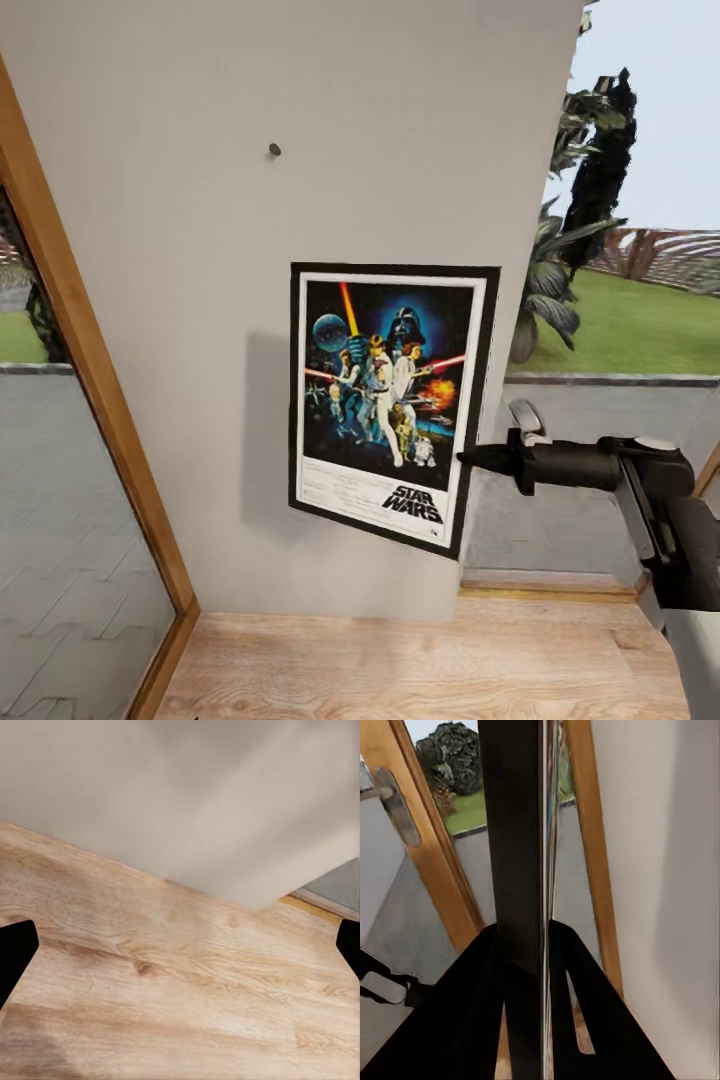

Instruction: Pick up the poster from the kitchen countertop and hang it on one of the wall nails in the kitchen.

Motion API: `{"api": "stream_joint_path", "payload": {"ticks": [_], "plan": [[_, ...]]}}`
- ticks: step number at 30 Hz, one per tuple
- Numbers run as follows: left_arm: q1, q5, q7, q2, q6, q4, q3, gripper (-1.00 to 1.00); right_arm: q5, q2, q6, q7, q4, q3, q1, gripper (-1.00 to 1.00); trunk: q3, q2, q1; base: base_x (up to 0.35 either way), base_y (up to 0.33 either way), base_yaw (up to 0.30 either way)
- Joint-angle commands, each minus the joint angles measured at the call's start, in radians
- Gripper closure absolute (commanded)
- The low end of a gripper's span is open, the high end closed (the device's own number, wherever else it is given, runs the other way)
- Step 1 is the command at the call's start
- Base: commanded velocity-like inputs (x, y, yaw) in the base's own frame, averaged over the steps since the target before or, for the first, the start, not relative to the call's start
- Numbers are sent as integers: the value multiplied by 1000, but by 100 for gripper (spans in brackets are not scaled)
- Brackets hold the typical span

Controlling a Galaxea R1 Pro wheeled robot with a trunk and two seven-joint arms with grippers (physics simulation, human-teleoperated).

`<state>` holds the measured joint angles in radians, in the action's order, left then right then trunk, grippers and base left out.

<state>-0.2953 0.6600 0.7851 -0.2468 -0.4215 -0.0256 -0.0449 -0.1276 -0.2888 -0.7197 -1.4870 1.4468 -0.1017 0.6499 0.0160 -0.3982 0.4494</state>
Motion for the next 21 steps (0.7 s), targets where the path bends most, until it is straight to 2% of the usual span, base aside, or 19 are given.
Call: {"api": "stream_joint_path", "payload": {"ticks": [1,2,3,10,15,21], "plan": [[-1,4,3,0,-5,1,-5,-100,-3,0,-24,-4,0,3,22,100,2,-2,1,0,0,0],[-1,4,3,0,-5,1,-6,-100,-4,2,-87,-4,1,12,126,100,2,-2,1,0,0,0],[-1,4,3,0,-5,1,-6,-100,-4,3,-99,-4,0,16,159,100,2,-2,1,0,0,0],[-1,3,4,0,-6,1,-6,-100,-4,3,-132,-4,-7,75,290,100,2,-2,1,0,0,0],[-1,3,5,0,-6,1,-6,-100,-3,37,-180,-4,-16,95,362,100,2,-2,1,0,0,0],[-1,3,5,-1,-6,1,-5,-100,-2,54,-192,-4,-40,120,428,100,2,-2,1,0,0,0]]}}
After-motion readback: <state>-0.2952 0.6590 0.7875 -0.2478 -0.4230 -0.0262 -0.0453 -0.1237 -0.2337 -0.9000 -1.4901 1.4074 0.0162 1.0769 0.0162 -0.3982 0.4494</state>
